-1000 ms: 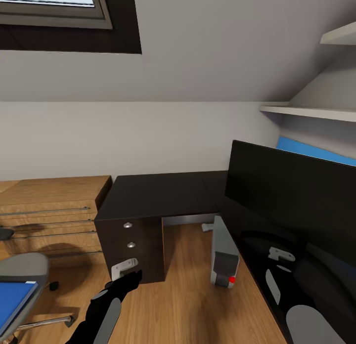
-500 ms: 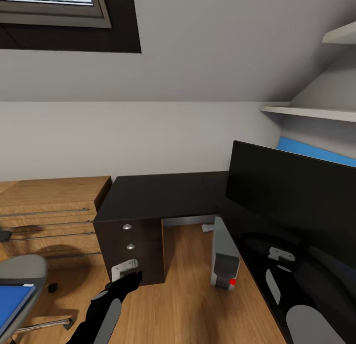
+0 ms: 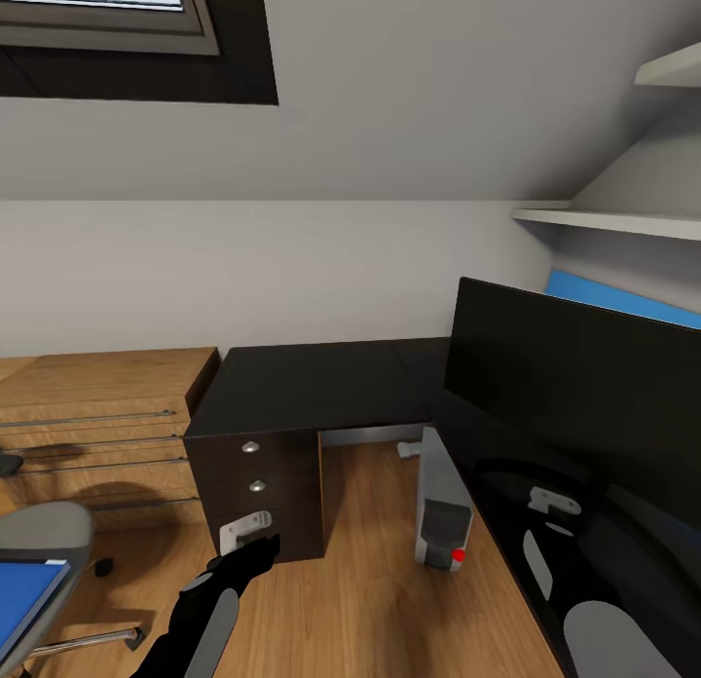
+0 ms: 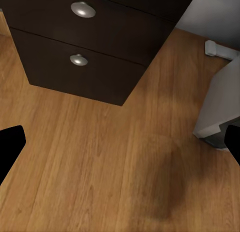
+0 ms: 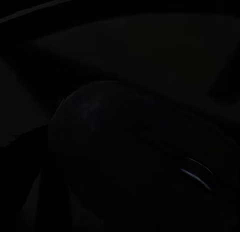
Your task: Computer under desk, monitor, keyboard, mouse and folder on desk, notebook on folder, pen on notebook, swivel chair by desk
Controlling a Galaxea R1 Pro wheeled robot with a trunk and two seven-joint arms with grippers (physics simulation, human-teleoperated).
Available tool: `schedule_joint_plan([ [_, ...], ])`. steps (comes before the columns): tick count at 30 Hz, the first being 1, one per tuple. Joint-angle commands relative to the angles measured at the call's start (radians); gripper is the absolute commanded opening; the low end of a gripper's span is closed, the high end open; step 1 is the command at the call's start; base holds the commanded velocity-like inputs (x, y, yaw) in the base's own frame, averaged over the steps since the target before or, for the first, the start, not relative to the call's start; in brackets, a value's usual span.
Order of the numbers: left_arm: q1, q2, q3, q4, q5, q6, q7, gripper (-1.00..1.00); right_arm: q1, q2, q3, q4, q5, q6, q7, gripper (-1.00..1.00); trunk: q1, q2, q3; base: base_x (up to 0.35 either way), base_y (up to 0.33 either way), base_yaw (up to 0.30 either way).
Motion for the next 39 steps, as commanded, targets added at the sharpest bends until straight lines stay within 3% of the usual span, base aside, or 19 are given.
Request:
schedule_joint_plan([
  [1, -0.001, 0.0, -0.002, -0.002, 0.011, 0.002, 0.01, 1.0, 0.0, 0.001, -0.003, 0.0, -0.003, 0.008, 0.002, -1.0, 0.0, -0.001, -0.001, 0.0, 0.0, 0.0],
  [23, -0.001, 0.0, -0.002, 0.001, 0.012, 0.002, 0.01, 1.0, 0.0, 0.003, -0.001, -0.01, -0.003, 0.009, 0.001, -1.0, 0.0, -0.001, -0.001, 0.0, 0.0, 0.0],
  [32, -0.001, 0.0, -0.002, 0.009, 0.011, 0.002, 0.01, 1.0, 0.0, 0.004, 0.071, -0.011, -0.005, 0.009, 0.0, -1.0, 0.0, -0.001, -0.001, 0.0, 0.0, 0.0],
  [39, -0.001, 0.0, -0.002, 0.014, 0.011, 0.001, 0.01, 1.0, 0.0, 0.005, 0.082, -0.011, -0.006, 0.009, 0.0, -1.0, 0.0, -0.001, -0.001, 0.0, 0.0, 0.0],
])
